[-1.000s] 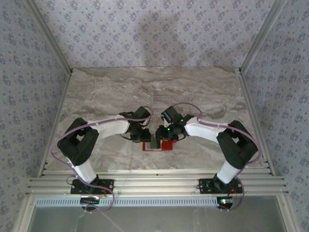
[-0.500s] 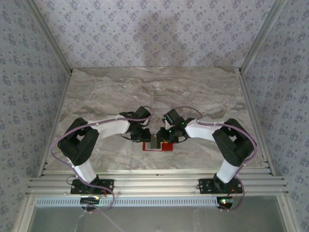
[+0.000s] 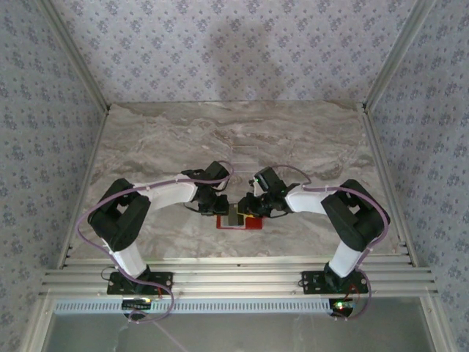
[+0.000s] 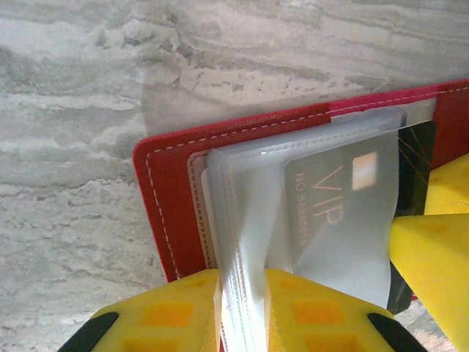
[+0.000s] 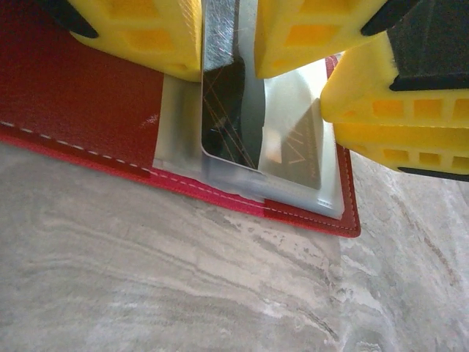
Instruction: Take the credit cards out of the card holder
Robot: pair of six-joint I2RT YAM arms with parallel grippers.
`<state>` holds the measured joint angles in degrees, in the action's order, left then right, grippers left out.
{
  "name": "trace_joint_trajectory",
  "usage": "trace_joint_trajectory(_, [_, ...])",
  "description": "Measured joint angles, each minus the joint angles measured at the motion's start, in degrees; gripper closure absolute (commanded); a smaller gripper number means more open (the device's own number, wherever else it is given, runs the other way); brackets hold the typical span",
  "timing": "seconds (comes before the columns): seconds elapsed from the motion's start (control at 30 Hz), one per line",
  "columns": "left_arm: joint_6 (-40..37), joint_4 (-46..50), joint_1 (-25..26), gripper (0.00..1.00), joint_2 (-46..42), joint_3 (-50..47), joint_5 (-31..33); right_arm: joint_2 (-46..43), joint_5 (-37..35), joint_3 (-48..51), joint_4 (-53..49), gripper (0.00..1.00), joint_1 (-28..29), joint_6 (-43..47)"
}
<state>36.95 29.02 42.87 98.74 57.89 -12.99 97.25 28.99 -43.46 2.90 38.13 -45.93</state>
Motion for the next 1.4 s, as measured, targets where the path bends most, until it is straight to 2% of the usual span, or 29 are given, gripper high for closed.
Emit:
trace_joint_trajectory(0.3, [0.00, 0.00, 0.00, 0.79, 0.00, 0.00, 0.00, 0.24, 0.81, 0.94, 2.16, 0.88, -0.42, -1.27])
trace_joint_trajectory(0.8, [-0.02, -0.02, 0.31, 0.79, 0.07, 0.22, 0.55, -5.84, 0.81, 2.19, -2.45, 0.95, -3.80, 0.50])
trace_joint_trajectory(1.17, [-0.35, 2.64, 0.44, 0.78, 0.07, 1.49, 1.90, -10.54, -0.26, 1.62, -10.08, 1.00, -7.34, 6.10])
trace_joint_trajectory(1.4, [-0.46, 5.05, 0.66, 0.75, -0.20, 2.89, 3.23, -14.32, -0.31, -1.88, -16.17, 1.00, -10.34, 14.75])
